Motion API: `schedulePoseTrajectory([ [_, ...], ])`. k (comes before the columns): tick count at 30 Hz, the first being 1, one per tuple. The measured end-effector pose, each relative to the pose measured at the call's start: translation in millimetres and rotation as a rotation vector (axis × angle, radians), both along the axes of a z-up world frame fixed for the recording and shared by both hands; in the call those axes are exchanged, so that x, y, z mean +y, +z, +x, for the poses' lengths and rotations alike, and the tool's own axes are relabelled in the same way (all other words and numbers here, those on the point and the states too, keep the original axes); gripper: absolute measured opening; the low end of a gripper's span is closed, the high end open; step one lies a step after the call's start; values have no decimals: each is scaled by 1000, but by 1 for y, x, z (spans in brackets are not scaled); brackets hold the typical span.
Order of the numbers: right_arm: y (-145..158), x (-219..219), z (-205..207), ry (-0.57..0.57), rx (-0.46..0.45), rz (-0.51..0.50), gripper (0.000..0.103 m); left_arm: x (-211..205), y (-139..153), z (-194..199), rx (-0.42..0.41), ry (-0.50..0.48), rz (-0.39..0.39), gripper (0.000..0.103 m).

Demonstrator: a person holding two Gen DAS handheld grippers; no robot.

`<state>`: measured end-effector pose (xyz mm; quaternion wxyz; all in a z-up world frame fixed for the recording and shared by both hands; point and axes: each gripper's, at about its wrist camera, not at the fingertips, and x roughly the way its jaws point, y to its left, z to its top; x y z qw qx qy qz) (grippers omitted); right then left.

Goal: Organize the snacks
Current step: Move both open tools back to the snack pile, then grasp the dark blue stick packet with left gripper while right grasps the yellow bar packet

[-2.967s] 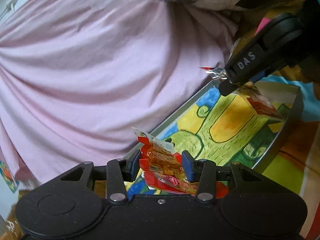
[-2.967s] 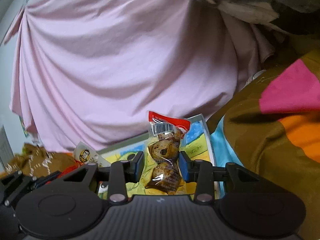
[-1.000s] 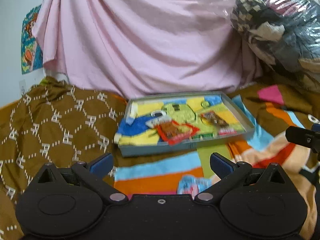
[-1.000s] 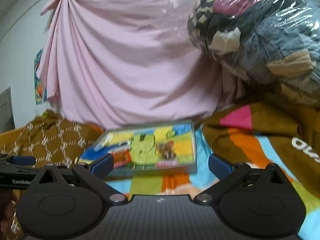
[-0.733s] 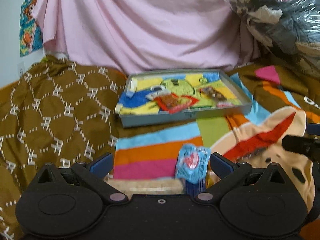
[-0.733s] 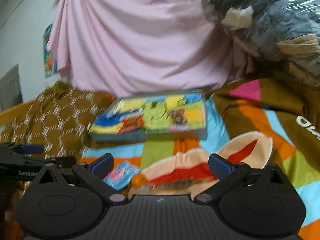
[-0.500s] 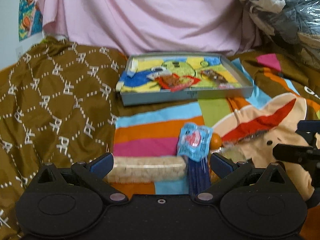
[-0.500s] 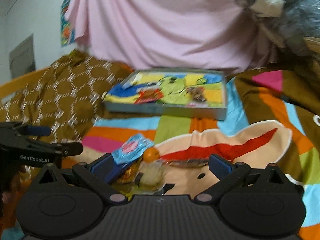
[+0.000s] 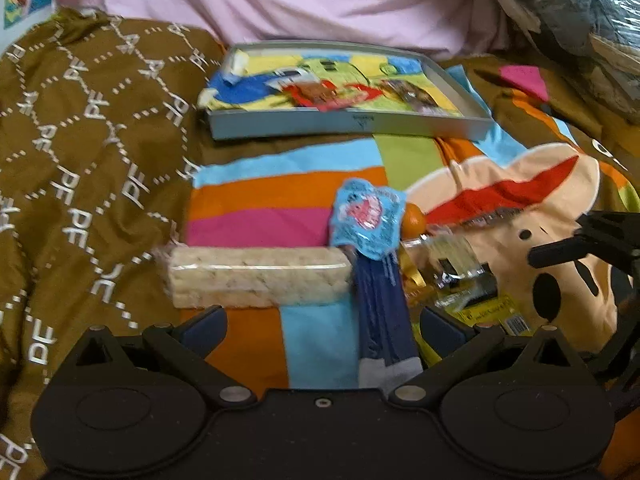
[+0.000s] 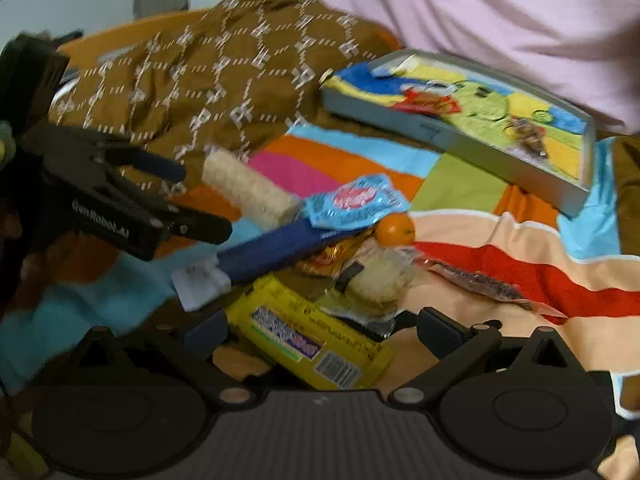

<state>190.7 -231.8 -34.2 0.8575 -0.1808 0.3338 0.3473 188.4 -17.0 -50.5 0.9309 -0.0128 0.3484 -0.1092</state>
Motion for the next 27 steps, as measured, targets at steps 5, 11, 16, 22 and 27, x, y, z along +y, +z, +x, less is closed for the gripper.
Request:
schedulePoseTrajectory([
  [5, -11, 6, 7, 90, 33, -44, 103, -7, -5, 7, 34, -49, -14, 102],
  [11, -21, 9, 17, 161, 67, -71, 103, -19, -10, 17, 79, -110, -8, 102],
  [16, -26, 11, 23, 180, 105, -72, 103, -27, -13, 23, 98, -131, 7, 102],
  [22, -29, 12, 25, 194, 120, -71, 102, -26, -18, 36, 169, -128, -31, 102],
  [27, -28, 8, 31, 175, 191, -21, 99, -25, -20, 45, 220, -133, -77, 96],
])
